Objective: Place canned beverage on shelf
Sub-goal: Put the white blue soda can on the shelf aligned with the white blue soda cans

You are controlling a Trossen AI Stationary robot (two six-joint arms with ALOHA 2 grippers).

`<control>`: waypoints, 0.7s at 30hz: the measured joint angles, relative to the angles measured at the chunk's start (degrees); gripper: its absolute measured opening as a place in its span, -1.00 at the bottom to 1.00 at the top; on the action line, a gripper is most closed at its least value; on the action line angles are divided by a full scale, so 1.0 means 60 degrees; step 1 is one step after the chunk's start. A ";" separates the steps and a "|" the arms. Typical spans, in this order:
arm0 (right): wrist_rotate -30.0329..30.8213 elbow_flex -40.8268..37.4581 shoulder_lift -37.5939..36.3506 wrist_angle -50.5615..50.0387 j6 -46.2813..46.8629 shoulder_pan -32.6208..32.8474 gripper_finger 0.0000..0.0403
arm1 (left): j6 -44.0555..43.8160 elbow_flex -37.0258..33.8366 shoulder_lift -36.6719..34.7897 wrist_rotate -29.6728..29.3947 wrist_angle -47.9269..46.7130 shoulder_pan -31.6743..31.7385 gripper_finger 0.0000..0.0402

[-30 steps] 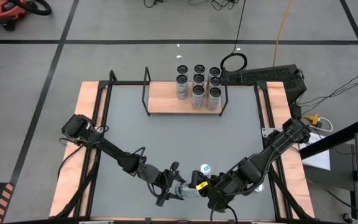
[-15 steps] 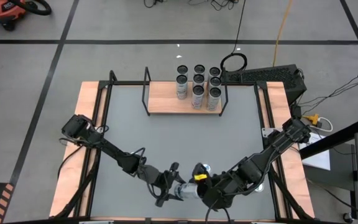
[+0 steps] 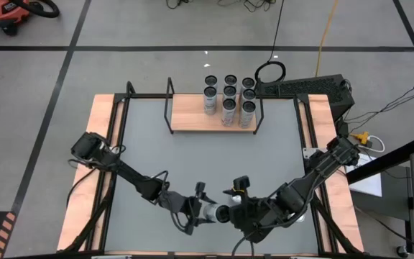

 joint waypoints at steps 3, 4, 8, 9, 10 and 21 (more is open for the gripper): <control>0.0461 0.0000 0.0000 -0.0174 0.0888 0.0114 0.52 | 0.0083 0.0000 -0.0023 -0.0647 -0.0042 0.0014 0.27; 0.0781 -0.0004 0.0000 -0.0314 0.1341 0.0169 0.52 | 0.0090 0.0000 -0.0067 -0.0826 -0.0060 0.0014 0.27; 0.2512 -0.0203 -0.0007 -0.0740 0.3128 0.0478 0.52 | 0.0251 0.0004 -0.0203 -0.1682 -0.0063 -0.0079 0.26; 0.2875 -0.0336 -0.0011 -0.0787 0.3364 0.0576 0.52 | 0.0275 0.0004 -0.0279 -0.2011 -0.0223 -0.0133 0.26; 0.3230 -0.0498 -0.0005 -0.0775 0.3621 0.0679 0.52 | 0.0374 0.0004 -0.0328 -0.2383 -0.0354 -0.0188 0.26; 0.5713 -0.2772 0.0011 0.1227 0.5881 0.1215 0.52 | 0.0734 0.0011 -0.0447 -0.5677 -0.0193 -0.0430 0.26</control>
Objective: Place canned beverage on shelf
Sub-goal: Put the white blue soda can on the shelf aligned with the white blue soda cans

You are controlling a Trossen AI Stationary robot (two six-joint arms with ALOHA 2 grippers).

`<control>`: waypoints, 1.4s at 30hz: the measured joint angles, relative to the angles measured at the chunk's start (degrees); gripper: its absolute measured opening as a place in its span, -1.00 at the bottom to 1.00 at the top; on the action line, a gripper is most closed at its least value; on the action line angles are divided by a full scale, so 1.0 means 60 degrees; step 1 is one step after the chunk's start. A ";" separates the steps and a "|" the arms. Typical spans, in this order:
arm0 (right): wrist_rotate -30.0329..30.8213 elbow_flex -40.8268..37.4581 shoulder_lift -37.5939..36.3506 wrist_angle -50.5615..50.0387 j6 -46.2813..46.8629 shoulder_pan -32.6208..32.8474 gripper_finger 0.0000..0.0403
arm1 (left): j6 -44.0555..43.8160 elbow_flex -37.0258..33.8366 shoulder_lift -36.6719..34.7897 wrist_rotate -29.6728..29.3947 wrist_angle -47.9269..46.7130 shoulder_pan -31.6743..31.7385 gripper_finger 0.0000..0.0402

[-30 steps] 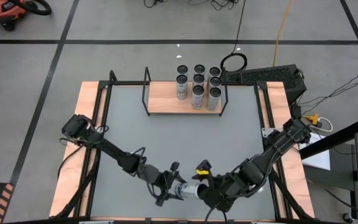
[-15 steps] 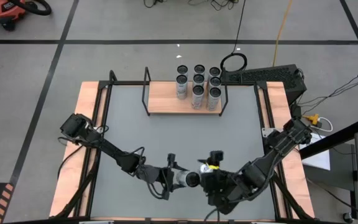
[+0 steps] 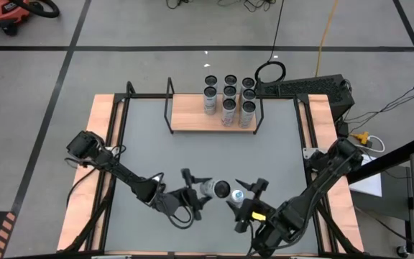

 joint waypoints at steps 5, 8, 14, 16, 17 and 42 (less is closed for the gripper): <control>0.0400 -0.0800 0.0000 0.2542 -0.0936 0.0028 0.52 | 0.0038 0.0000 0.0002 -0.0883 0.0015 -0.0004 0.26; 0.0028 -0.1234 0.0000 0.3974 -0.1899 -0.0096 0.52 | 0.0185 0.0000 0.0002 -0.1359 0.0032 0.0024 0.26; -0.0552 -0.1421 -0.0335 0.4155 -0.3717 -0.0472 0.52 | 0.0214 0.0000 0.0002 -0.1601 0.0040 0.0022 0.26; -0.1090 -0.1420 -0.0726 0.3895 -0.3878 -0.0660 0.52 | 0.0213 0.0000 0.0002 -0.1835 0.0033 0.0022 0.26; -0.1329 -0.1418 -0.0905 0.3730 -0.3985 -0.0738 0.52 | 0.0209 0.0000 0.0002 -0.1982 0.0033 0.0023 0.26; -0.4552 -0.7410 -0.2076 1.7559 -0.8163 -0.2595 0.52 | 0.0180 0.0000 0.0010 -0.1858 0.0637 0.0209 0.26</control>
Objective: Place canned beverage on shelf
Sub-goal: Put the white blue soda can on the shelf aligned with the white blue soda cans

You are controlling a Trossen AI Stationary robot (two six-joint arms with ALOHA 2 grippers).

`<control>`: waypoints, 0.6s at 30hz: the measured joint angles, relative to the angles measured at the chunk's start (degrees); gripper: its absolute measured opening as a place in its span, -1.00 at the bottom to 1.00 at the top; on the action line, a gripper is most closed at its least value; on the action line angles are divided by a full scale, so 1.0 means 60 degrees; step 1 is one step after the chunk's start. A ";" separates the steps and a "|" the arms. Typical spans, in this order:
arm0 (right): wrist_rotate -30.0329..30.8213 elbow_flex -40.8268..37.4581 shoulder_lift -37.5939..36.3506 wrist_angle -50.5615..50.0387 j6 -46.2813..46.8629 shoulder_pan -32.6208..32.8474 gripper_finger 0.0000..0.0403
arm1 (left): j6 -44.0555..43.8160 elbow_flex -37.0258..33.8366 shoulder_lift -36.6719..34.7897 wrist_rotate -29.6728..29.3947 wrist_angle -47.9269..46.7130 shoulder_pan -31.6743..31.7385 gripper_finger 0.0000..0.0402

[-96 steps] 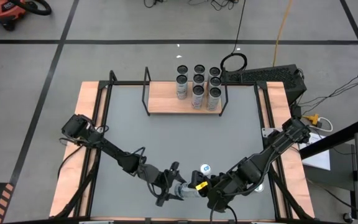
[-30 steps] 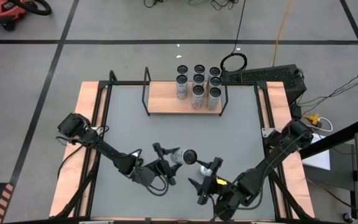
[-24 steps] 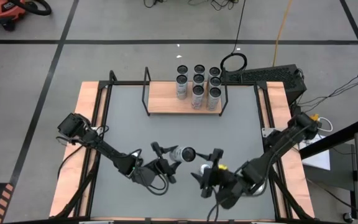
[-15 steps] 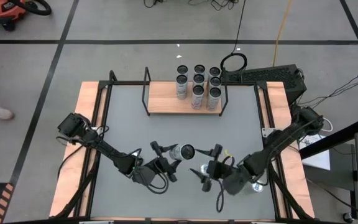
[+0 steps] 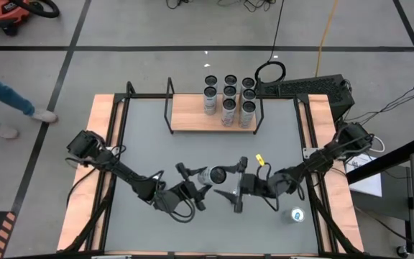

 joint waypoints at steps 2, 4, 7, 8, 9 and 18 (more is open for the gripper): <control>-0.0285 0.0000 0.0002 0.0137 -0.0087 -0.0173 0.52 | 0.0003 0.0000 0.0007 0.0184 0.0096 0.0042 0.26; -0.0869 0.0000 0.0000 0.0232 -0.0158 -0.0342 0.52 | -0.0007 0.0000 0.0007 0.0301 0.0205 0.0105 0.26; -0.1234 0.0000 0.0004 0.0229 -0.0077 -0.0567 0.52 | 0.0001 0.0000 0.0007 0.0380 0.0252 0.0145 0.26; -0.1228 0.0000 0.0004 0.0196 -0.0082 -0.0612 0.51 | 0.0003 0.0000 0.0008 0.0396 0.0324 0.0156 0.26; -0.1226 0.0000 0.0004 0.0196 -0.0098 -0.0648 0.49 | 0.0006 0.0000 0.0007 0.0400 0.0390 0.0162 0.26; -0.1689 0.0009 0.0007 0.0123 -0.0336 -0.1011 0.25 | 0.0007 0.0000 0.0007 0.0868 0.0795 0.0290 0.26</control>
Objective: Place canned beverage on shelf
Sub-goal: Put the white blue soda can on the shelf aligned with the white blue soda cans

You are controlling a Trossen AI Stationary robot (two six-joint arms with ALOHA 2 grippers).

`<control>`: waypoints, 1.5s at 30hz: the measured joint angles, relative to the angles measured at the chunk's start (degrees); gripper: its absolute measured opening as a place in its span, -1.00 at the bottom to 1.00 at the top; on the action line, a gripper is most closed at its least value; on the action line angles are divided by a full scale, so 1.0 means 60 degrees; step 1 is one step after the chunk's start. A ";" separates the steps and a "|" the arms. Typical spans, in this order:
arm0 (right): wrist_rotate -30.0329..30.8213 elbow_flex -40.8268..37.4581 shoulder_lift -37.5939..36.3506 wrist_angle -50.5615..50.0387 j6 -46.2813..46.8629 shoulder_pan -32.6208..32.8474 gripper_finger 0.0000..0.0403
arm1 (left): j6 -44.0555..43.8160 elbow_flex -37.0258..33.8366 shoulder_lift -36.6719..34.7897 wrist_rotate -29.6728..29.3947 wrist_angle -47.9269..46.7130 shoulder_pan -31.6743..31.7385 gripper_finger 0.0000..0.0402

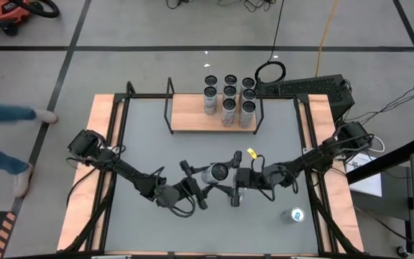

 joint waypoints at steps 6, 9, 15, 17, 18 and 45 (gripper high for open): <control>-0.0285 0.0002 0.0004 -0.0046 0.0012 -0.0111 0.08 | -0.0041 0.0000 0.0000 0.0301 0.0123 0.0062 0.26; -0.0273 0.0002 0.0004 -0.0069 0.0000 -0.0111 0.02 | -0.0047 0.0000 0.0000 0.0289 0.0119 0.0059 0.29; -0.0370 0.0002 -0.0049 -0.0221 -0.0053 -0.0107 -0.01 | -0.0086 0.0000 0.0000 0.0281 0.0153 -0.0035 0.50; -0.0581 -0.0006 -0.0177 -0.0525 -0.0067 -0.0111 -0.01 | -0.0251 0.0007 -0.0004 0.0287 0.0176 -0.0126 0.60; -0.0765 -0.0009 -0.0310 -0.0807 -0.0033 -0.0114 -0.01 | -0.0288 0.0007 -0.0004 0.0295 0.0208 -0.0180 0.65; -0.8371 -0.0009 -0.2493 -0.5425 -0.0616 -0.2678 -0.01 | 0.0314 0.0007 -0.2433 0.4533 -0.0353 0.0755 0.86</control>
